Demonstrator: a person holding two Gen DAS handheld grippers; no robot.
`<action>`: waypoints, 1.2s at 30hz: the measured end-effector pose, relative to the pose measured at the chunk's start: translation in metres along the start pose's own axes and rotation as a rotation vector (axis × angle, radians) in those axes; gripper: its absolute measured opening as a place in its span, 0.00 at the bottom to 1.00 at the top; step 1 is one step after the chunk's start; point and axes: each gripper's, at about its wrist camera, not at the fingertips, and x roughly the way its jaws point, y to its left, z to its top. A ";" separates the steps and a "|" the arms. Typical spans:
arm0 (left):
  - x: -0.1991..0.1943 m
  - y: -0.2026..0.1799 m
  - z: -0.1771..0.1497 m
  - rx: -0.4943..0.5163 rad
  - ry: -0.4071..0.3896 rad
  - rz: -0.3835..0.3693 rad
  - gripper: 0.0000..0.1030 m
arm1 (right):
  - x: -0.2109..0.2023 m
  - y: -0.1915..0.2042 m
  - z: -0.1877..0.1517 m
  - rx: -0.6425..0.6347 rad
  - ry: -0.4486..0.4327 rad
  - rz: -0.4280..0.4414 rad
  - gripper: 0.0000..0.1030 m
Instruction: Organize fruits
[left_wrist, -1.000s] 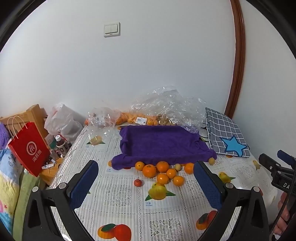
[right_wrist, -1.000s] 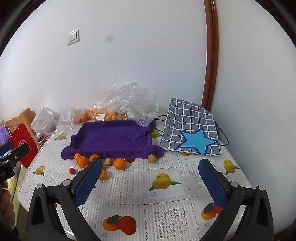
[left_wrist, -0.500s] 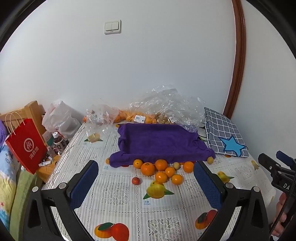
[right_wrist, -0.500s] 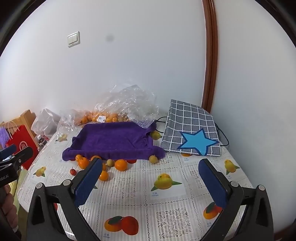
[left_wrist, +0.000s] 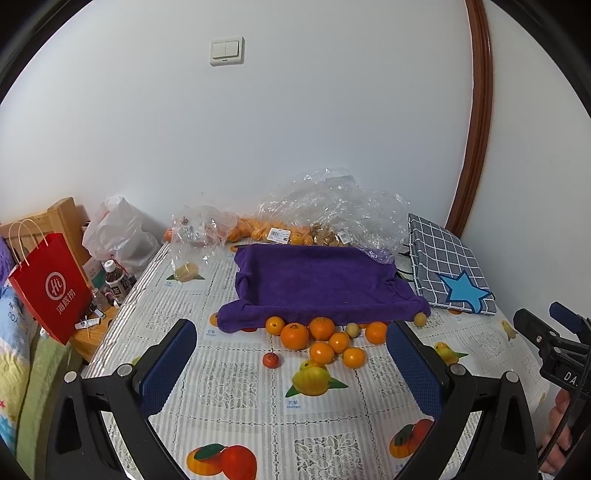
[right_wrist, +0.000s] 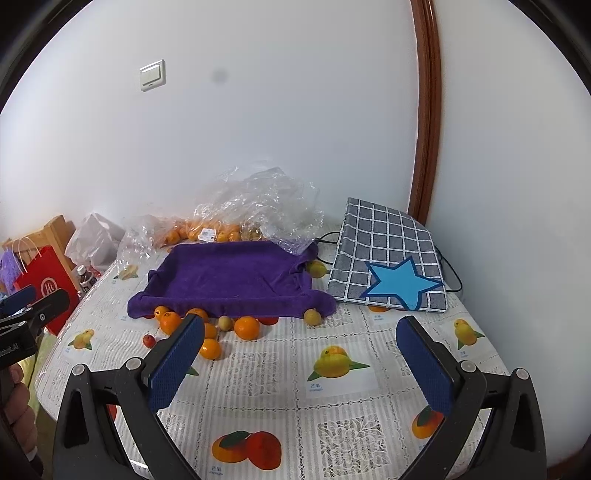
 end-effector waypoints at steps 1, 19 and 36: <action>0.000 -0.001 0.000 0.001 -0.001 -0.001 1.00 | 0.000 0.000 0.000 -0.002 -0.001 -0.001 0.99; -0.001 -0.001 -0.002 0.001 -0.009 -0.012 1.00 | -0.003 -0.008 -0.004 0.026 -0.014 0.013 0.99; -0.005 0.000 -0.002 0.001 -0.013 -0.015 1.00 | -0.008 -0.005 -0.006 0.017 -0.023 0.017 0.99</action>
